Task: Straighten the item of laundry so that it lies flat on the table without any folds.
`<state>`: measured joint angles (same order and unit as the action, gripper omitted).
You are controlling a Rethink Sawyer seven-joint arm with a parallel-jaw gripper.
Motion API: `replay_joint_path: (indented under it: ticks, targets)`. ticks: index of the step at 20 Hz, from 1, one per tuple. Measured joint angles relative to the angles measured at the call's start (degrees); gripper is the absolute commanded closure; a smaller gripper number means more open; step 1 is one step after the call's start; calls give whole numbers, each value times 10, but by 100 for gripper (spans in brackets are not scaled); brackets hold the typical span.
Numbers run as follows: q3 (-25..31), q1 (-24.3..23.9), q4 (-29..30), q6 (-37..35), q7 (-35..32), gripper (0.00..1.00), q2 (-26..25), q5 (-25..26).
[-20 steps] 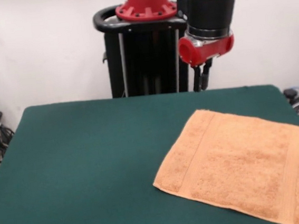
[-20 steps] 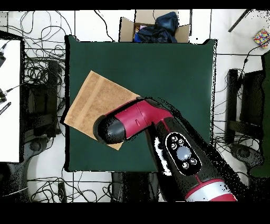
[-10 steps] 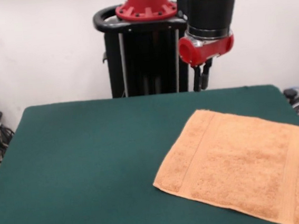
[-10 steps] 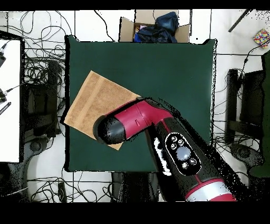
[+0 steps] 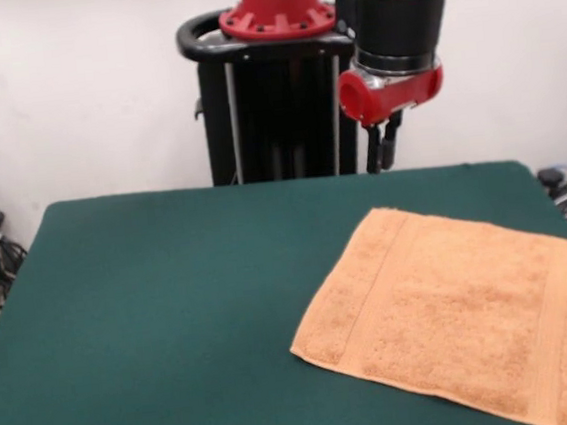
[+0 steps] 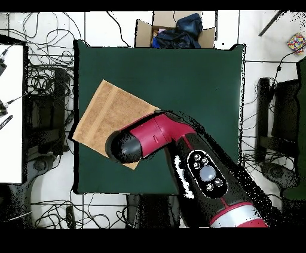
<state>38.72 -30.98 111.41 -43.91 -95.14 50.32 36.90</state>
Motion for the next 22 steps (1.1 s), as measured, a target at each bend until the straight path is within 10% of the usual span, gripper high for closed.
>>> replay_joint_path:
  ticks: [22]
  targets:
    - [-2,11,12,21,0,100,-4,1]
